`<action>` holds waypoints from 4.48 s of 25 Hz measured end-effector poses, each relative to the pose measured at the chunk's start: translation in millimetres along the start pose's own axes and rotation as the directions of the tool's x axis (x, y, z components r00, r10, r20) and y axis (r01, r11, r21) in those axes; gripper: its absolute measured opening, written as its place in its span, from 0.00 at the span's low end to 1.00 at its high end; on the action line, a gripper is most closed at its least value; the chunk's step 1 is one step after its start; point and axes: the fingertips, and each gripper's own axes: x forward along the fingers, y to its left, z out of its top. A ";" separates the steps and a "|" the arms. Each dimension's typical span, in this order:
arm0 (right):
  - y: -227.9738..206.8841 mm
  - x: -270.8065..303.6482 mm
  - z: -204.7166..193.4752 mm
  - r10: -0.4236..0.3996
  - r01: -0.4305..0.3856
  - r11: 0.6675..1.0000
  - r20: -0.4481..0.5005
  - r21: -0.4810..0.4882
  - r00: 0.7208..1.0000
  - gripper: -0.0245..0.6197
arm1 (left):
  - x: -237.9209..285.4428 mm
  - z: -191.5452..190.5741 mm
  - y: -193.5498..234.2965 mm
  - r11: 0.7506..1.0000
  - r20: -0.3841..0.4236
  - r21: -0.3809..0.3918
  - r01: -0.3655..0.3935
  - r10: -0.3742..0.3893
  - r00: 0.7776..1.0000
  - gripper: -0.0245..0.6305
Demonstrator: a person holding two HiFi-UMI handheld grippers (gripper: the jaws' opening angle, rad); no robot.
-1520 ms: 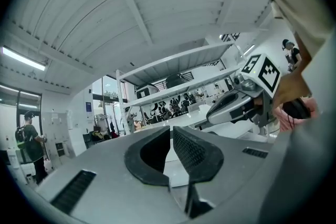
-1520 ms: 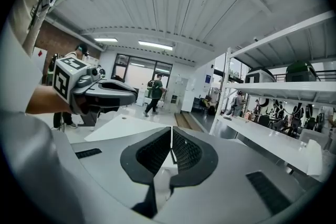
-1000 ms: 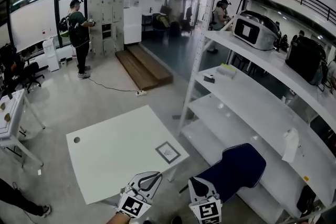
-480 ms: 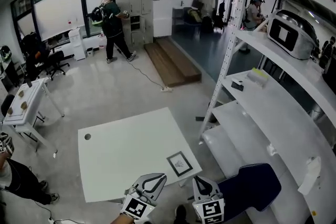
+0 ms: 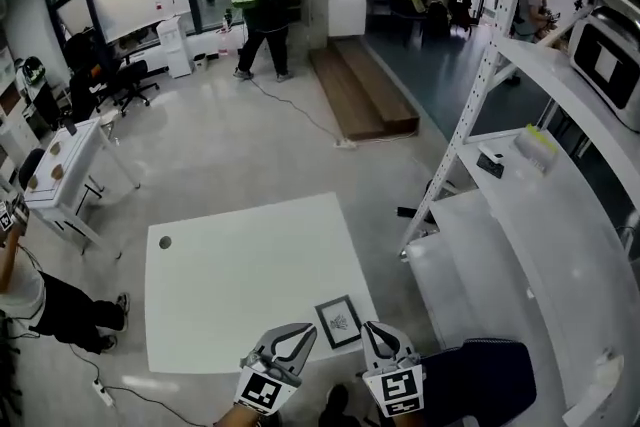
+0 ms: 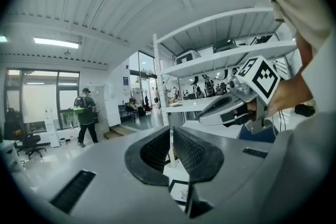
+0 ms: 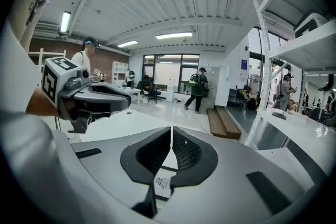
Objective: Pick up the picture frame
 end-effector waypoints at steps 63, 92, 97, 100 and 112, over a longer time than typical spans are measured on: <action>-11.9 174.6 -291.2 0.378 -0.216 0.897 -0.414 0.387 0.828 0.16 | 107.0 -334.8 -11.7 0.709 -0.553 -0.591 -0.384 -0.010 0.833 0.15; 11.8 95.9 -51.3 0.179 -0.167 0.975 -0.073 0.144 0.981 0.16 | 18.5 -106.8 48.3 0.817 -0.180 -0.508 -0.274 0.211 0.961 0.11; 31.3 76.2 -3.6 0.147 -0.146 0.983 -0.004 0.112 0.989 0.16 | -12.1 -63.8 61.7 0.851 -0.107 -0.464 -0.246 0.222 0.969 0.11; 40.4 64.5 20.8 0.127 -0.129 0.988 0.033 0.086 0.991 0.16 | -27.3 -42.6 66.1 0.869 -0.069 -0.438 -0.230 0.222 0.973 0.11; 86.5 13.2 102.7 0.064 -0.064 0.998 0.164 -0.002 0.984 0.16 | -98.6 33.3 73.6 0.925 0.089 -0.344 -0.160 0.202 0.975 0.11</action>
